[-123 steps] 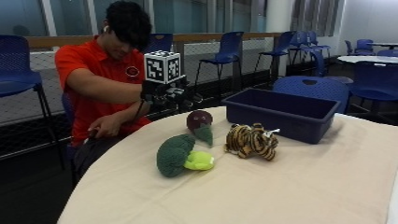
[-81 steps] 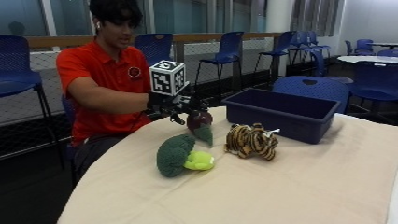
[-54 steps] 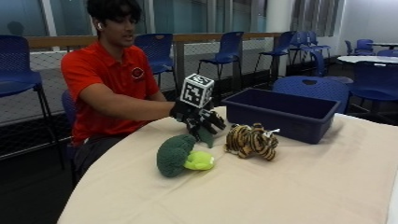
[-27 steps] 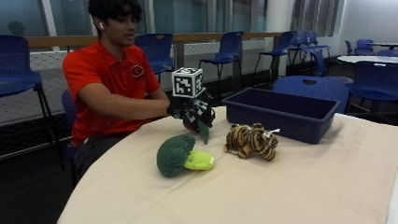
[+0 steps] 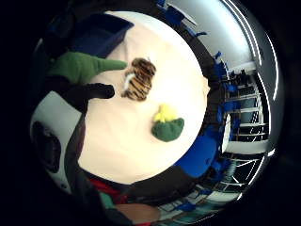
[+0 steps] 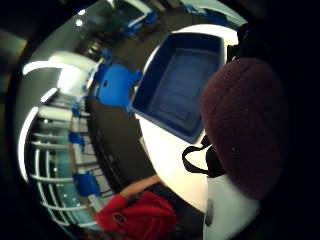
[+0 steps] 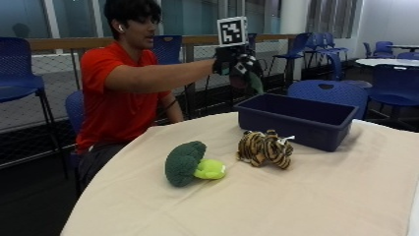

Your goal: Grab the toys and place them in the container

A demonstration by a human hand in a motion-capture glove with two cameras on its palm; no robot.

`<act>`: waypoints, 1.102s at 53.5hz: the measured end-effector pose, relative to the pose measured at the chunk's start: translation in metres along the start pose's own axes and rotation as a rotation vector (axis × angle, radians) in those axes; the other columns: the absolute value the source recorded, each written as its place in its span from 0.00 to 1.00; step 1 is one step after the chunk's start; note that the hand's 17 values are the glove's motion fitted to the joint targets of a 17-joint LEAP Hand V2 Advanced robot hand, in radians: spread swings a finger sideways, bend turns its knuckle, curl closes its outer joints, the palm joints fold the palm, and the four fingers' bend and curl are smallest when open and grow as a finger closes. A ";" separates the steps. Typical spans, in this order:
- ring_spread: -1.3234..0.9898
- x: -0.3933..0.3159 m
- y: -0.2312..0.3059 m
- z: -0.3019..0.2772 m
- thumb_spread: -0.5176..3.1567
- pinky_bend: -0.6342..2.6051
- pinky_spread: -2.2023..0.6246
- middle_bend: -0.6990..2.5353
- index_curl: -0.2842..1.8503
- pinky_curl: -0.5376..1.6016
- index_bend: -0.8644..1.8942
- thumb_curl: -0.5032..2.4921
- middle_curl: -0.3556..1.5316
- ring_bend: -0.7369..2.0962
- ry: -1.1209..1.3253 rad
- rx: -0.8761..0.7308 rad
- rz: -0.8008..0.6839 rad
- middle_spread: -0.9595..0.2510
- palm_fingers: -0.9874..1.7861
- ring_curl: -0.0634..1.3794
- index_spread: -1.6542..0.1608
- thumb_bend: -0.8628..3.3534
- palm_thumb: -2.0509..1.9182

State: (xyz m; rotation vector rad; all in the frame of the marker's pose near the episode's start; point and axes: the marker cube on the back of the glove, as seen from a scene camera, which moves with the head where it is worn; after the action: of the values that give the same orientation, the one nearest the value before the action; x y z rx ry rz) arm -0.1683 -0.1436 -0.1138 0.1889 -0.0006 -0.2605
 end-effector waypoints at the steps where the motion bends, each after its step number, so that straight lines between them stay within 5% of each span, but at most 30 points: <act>1: 0.37 -0.005 -0.009 0.001 0.43 0.49 0.63 0.36 0.34 0.41 0.38 0.37 0.42 0.49 0.010 -0.002 -0.011 0.43 0.67 0.28 0.71 0.24 0.67; 12: 0.37 -0.054 -0.084 0.027 0.42 0.50 0.63 0.36 0.36 0.41 0.38 0.39 0.44 0.49 0.039 -0.002 -0.034 0.42 0.67 0.28 0.70 0.24 0.67; 18: 0.39 -0.052 -0.097 0.047 0.44 0.49 0.69 0.35 0.39 0.42 0.39 0.39 0.45 0.43 0.115 -0.025 -0.020 0.42 0.53 0.26 0.70 0.23 0.66; 24: 0.47 -0.047 -0.092 0.071 0.46 0.59 0.74 0.25 0.36 0.46 0.32 0.35 0.40 0.37 0.061 -0.131 -0.057 0.57 0.30 0.24 0.70 0.19 0.59; 28: 0.51 -0.041 -0.085 0.075 0.45 0.64 0.77 0.23 0.30 0.46 0.30 0.33 0.37 0.34 -0.090 -0.124 -0.062 0.66 0.23 0.21 0.72 0.18 0.56; 34: 0.55 -0.003 -0.070 0.078 0.44 0.66 0.79 0.24 0.26 0.46 0.31 0.31 0.34 0.33 -0.159 -0.125 -0.005 0.72 0.22 0.21 0.74 0.19 0.52; 40: 0.57 0.068 -0.044 0.086 0.43 0.64 0.81 0.24 0.24 0.46 0.34 0.29 0.32 0.32 0.120 -0.149 -0.006 0.74 0.23 0.21 0.74 0.19 0.50; 45: 0.58 0.095 -0.018 0.084 0.42 0.63 0.82 0.25 0.24 0.45 0.35 0.28 0.32 0.31 -0.037 -0.158 0.137 0.74 0.24 0.20 0.73 0.19 0.50; 59: 0.58 0.210 0.066 0.096 0.42 0.60 0.83 0.25 0.24 0.42 0.36 0.26 0.30 0.31 0.033 -0.223 0.386 0.74 0.26 0.19 0.72 0.19 0.49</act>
State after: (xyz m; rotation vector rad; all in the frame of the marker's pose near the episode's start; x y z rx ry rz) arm 0.0494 -0.1525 -0.0121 -0.0305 0.0240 0.1281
